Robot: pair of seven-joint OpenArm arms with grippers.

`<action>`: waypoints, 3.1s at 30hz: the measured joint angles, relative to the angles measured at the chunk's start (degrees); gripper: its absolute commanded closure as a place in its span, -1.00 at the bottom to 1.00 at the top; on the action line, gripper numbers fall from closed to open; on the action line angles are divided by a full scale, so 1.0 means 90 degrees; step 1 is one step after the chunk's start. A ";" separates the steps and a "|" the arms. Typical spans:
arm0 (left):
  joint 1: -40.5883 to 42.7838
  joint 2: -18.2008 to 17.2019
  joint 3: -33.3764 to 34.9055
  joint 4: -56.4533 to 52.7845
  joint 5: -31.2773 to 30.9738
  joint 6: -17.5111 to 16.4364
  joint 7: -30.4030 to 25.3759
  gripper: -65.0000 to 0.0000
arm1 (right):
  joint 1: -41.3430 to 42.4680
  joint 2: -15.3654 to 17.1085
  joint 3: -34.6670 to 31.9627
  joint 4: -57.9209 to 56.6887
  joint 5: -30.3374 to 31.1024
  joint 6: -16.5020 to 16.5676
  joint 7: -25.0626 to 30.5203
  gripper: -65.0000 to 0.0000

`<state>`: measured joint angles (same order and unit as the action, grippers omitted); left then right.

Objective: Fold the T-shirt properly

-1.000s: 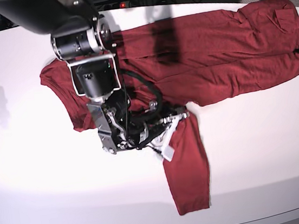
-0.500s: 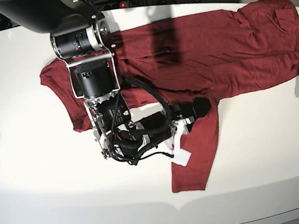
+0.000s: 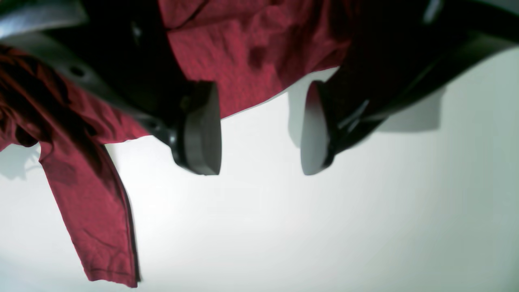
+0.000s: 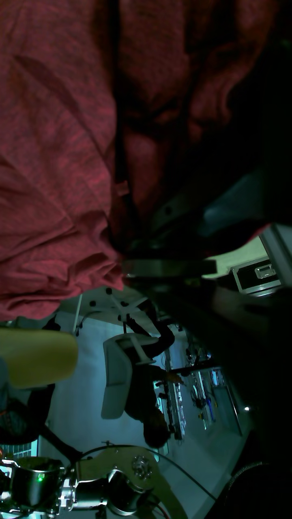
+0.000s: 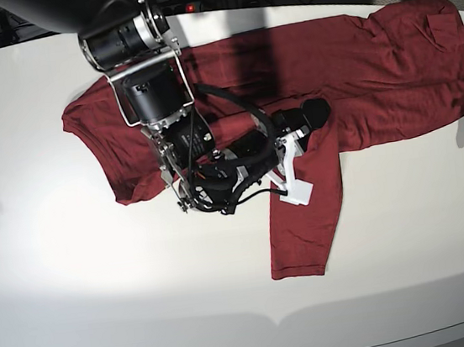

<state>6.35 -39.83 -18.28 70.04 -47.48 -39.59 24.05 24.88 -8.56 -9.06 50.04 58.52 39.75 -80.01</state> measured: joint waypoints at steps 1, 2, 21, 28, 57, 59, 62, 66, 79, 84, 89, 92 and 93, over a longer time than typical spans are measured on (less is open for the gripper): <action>0.0000 0.0000 0.0000 0.0000 0.0002 0.0000 0.0027 0.06 | 0.0000 0.0000 0.0000 0.0000 -0.0002 0.0000 -0.0002 1.00; 0.0002 0.0000 0.0000 0.0000 0.0002 0.0000 0.0019 0.06 | 0.0000 0.0000 0.0000 0.0000 -0.0002 0.0000 -0.0002 0.81; 0.0007 0.0000 0.0000 0.0000 0.0000 0.0000 0.0265 0.06 | 0.0624 0.0097 0.0644 0.0019 -0.1644 -0.0027 0.2827 0.03; 0.0015 0.0000 0.0000 0.0000 0.0000 0.0000 0.0284 0.06 | 0.0559 0.0027 0.1093 0.0017 -0.3606 -0.0165 0.3993 0.03; 0.0015 0.0000 0.0000 0.0000 -0.0044 0.0000 0.0284 0.06 | 0.0430 -0.0022 0.0274 -0.1433 -0.3973 -0.1656 0.5804 0.03; 0.0015 0.0000 0.0000 0.0000 -0.0044 0.0002 0.0284 0.06 | 0.0444 -0.0022 0.0274 -0.1457 -0.3976 -0.1632 0.5792 0.12; 0.0015 0.0000 0.0000 0.0000 -0.0046 0.0002 0.0233 0.06 | 0.0444 -0.0022 0.0274 -0.1467 -0.3976 -0.1600 0.5629 0.34; 0.0015 0.0000 0.0000 0.0000 -0.0044 0.0000 0.0187 0.06 | 0.0442 -0.0022 0.0274 -0.1474 -0.3976 -0.1530 0.5440 0.70; 0.0015 0.0000 0.0000 0.0000 -0.0041 0.0002 0.0187 0.06 | 0.0367 -0.0007 0.0250 -0.1574 -0.3405 -0.0170 0.5625 1.00; 0.0015 0.0000 0.0000 0.0000 -0.0046 0.0000 0.0187 0.06 | 0.0357 0.0010 -0.0073 -0.1581 -0.2764 -0.0053 0.5268 1.00; 0.0015 -0.0002 0.0000 0.0000 -0.0046 0.0002 0.0187 0.06 | 0.0338 0.0012 -0.0903 -0.1445 -0.2198 -0.0058 0.5217 1.00; 0.0015 0.0000 0.0000 0.0000 -0.0046 0.0000 0.0216 0.06 | 0.0340 0.0017 -0.1443 -0.0981 -0.1938 -0.0070 0.5277 1.00; 0.0015 0.0000 0.0000 0.0000 -0.0044 0.0002 0.0231 0.06 | 0.0340 0.0022 -0.1617 -0.0784 -0.1906 -0.0056 0.5418 1.00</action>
<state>6.48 -39.83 -18.28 70.04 -47.88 -39.57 26.13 27.94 -8.36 -23.62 42.98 41.36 39.24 -31.24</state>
